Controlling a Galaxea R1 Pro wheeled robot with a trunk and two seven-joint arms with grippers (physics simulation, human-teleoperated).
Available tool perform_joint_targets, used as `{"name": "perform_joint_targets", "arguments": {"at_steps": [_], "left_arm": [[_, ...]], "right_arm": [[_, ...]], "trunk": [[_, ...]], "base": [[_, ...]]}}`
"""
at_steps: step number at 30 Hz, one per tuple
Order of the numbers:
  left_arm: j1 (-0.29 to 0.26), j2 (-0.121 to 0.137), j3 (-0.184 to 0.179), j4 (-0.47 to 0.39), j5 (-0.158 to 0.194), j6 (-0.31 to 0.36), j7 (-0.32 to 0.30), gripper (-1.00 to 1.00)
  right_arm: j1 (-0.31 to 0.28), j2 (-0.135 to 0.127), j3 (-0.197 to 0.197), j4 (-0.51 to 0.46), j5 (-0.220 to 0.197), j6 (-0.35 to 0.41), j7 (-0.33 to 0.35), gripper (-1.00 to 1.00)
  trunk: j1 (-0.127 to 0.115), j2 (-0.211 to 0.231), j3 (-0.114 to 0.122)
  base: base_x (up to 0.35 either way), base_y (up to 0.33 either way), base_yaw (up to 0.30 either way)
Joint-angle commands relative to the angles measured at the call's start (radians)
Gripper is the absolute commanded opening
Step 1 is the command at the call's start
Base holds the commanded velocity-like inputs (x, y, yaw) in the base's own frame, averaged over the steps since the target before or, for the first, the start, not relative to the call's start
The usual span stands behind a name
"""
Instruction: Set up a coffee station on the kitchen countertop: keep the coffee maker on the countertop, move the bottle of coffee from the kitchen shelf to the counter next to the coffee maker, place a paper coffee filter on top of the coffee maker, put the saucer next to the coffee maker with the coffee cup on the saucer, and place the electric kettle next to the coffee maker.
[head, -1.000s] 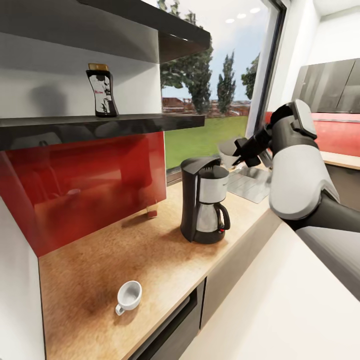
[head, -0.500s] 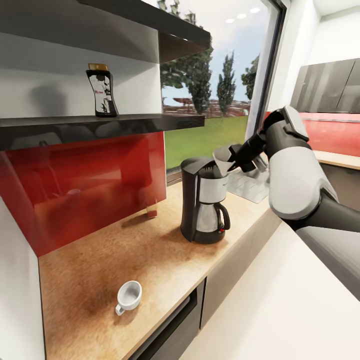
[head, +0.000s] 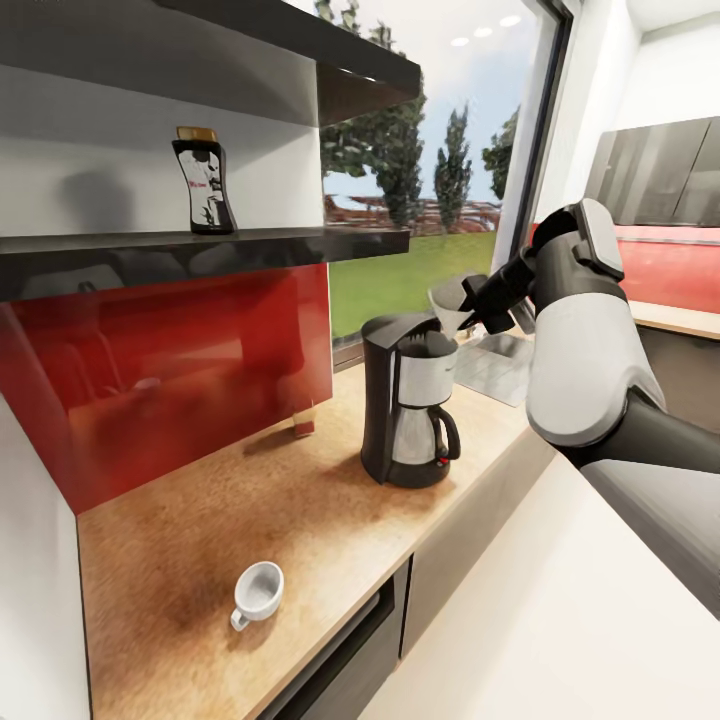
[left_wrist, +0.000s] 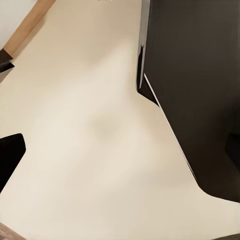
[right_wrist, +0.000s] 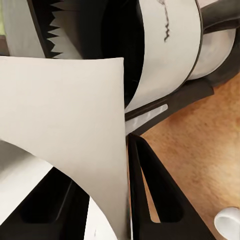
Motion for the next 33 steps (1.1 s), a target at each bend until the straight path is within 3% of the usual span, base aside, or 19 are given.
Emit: {"name": "perform_joint_targets", "arguments": {"at_steps": [1, 33], "left_arm": [[-0.001, 0.0, -0.001, 0.001, 0.006, -0.005, 0.001, 1.0], [-0.001, -0.001, -0.002, 0.001, 0.003, -0.005, -0.001, 1.0]], "right_arm": [[-0.001, 0.001, -0.004, -0.001, -0.003, 0.011, -0.007, -1.0], [0.037, -0.009, -0.004, -0.001, -0.001, 0.012, -0.005, -1.0]], "trunk": [[0.001, -0.002, -0.002], [0.001, -0.002, -0.002]], "base": [[0.041, 0.0, 0.0], [0.061, 0.0, 0.0]]}}
